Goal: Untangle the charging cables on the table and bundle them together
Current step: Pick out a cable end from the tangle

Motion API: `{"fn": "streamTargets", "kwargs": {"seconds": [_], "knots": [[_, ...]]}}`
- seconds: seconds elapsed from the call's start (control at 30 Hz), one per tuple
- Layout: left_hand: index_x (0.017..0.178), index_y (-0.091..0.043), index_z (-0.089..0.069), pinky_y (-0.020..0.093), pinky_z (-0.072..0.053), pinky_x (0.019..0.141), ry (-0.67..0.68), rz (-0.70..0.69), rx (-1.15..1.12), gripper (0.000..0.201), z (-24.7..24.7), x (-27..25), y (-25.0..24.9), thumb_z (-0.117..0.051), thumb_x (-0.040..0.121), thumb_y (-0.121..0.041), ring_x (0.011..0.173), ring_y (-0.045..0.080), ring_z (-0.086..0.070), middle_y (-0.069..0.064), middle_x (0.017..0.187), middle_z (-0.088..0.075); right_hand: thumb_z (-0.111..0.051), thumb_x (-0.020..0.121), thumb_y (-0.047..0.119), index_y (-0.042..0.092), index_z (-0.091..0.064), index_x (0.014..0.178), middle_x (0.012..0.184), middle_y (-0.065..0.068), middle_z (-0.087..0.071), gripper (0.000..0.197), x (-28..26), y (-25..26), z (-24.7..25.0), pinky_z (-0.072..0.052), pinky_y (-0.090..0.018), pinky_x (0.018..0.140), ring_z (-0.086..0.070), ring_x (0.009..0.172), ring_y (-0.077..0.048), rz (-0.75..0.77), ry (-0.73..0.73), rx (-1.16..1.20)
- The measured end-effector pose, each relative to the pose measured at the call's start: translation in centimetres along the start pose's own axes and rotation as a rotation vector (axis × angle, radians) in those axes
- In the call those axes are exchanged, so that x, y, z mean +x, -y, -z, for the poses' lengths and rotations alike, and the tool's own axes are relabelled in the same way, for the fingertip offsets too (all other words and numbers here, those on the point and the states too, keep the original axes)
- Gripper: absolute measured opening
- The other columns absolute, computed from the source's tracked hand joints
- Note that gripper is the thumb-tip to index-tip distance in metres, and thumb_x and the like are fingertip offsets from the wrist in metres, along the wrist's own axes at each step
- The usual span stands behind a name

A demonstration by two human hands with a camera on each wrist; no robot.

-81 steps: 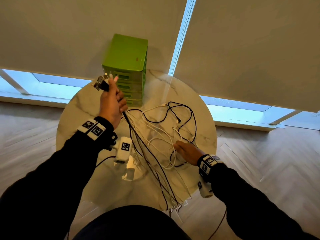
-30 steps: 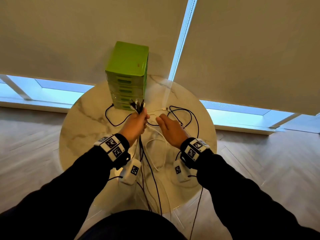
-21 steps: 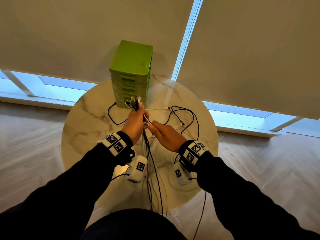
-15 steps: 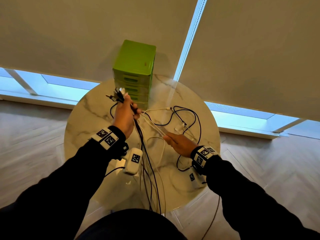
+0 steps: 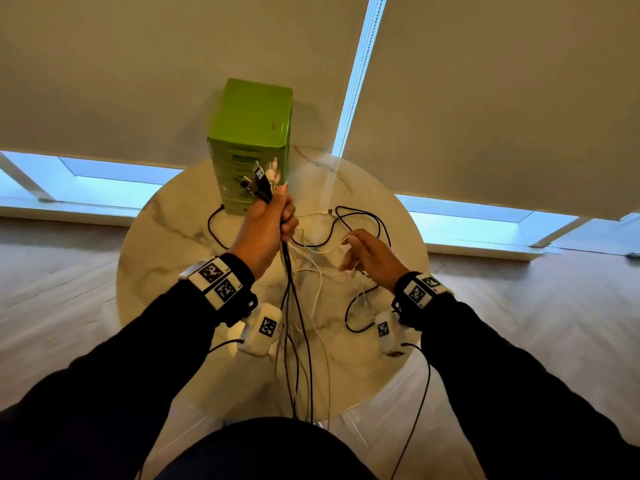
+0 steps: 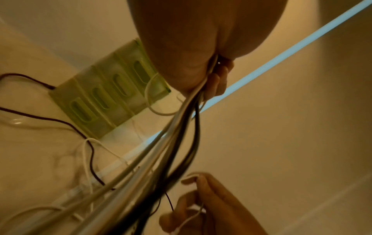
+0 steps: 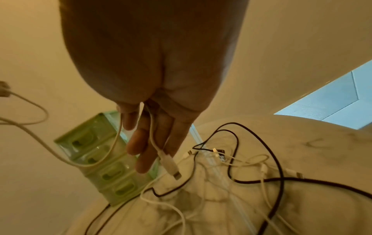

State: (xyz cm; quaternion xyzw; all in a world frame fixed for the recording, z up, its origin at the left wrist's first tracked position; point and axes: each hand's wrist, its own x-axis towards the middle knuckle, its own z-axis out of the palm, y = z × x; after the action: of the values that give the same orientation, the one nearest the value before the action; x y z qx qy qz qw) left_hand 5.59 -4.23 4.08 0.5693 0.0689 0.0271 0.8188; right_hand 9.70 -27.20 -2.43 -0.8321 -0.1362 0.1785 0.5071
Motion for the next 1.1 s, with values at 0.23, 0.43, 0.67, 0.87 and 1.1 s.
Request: {"fn": "streamTargets", "kwargs": {"seconds": [0.23,0.43,0.67,0.87,1.1], "knots": [[0.083,-0.019,-0.047,0.019,-0.027,0.047,0.084,0.08,0.073,0.03,-3.0,-0.4,1.1,-0.038,0.109,-0.03,0.052,0.007,-0.033,-0.01,0.062,-0.04,-0.043,0.106,0.021,0.008,-0.061,0.103,0.085,-0.008,-0.073,0.022,-2.2,3.8,0.5,-0.056,-0.031,0.078,-0.07,0.084,-0.024,-0.008,0.099,-0.154],[0.086,-0.016,-0.05,0.021,-0.023,0.048,0.234,0.155,-0.044,0.028,-6.7,-1.7,1.7,-0.039,0.109,-0.028,0.05,0.009,-0.035,-0.006,0.063,-0.042,-0.047,0.097,0.016,0.013,-0.065,0.108,0.094,0.002,-0.066,0.022,-6.6,-0.3,3.5,-0.051,-0.036,0.092,-0.065,0.097,-0.023,-0.367,0.272,-0.563],[0.083,-0.016,-0.046,0.022,-0.026,0.047,0.466,0.207,0.026,0.03,-12.8,-4.4,4.9,-0.039,0.109,-0.029,0.052,0.009,-0.037,-0.004,0.065,-0.041,-0.066,0.089,0.014,0.014,-0.044,0.142,0.141,-0.008,-0.049,0.058,-13.4,-0.4,2.6,-0.042,-0.032,0.106,-0.048,0.126,-0.018,-0.269,0.229,-0.227],[0.082,-0.02,-0.049,0.019,-0.039,0.052,0.505,0.209,0.171,0.031,-15.3,-5.9,7.2,-0.041,0.108,-0.033,0.06,0.01,-0.048,-0.005,0.068,-0.049,-0.05,0.104,0.018,0.001,-0.061,0.099,0.098,-0.014,-0.07,0.021,-17.5,1.2,3.9,-0.049,-0.013,0.082,-0.066,0.087,-0.008,-0.183,-0.08,-0.039],[0.089,-0.023,-0.056,0.03,-0.043,0.068,0.446,0.129,0.361,0.032,-16.6,-6.7,8.9,-0.037,0.108,-0.04,0.079,0.008,-0.064,-0.006,0.083,-0.066,-0.035,0.107,0.041,0.02,-0.057,0.082,0.076,0.006,-0.064,0.04,-20.6,-1.2,6.1,-0.039,-0.034,0.089,-0.056,0.082,-0.014,-0.133,-0.251,-0.538]]}}
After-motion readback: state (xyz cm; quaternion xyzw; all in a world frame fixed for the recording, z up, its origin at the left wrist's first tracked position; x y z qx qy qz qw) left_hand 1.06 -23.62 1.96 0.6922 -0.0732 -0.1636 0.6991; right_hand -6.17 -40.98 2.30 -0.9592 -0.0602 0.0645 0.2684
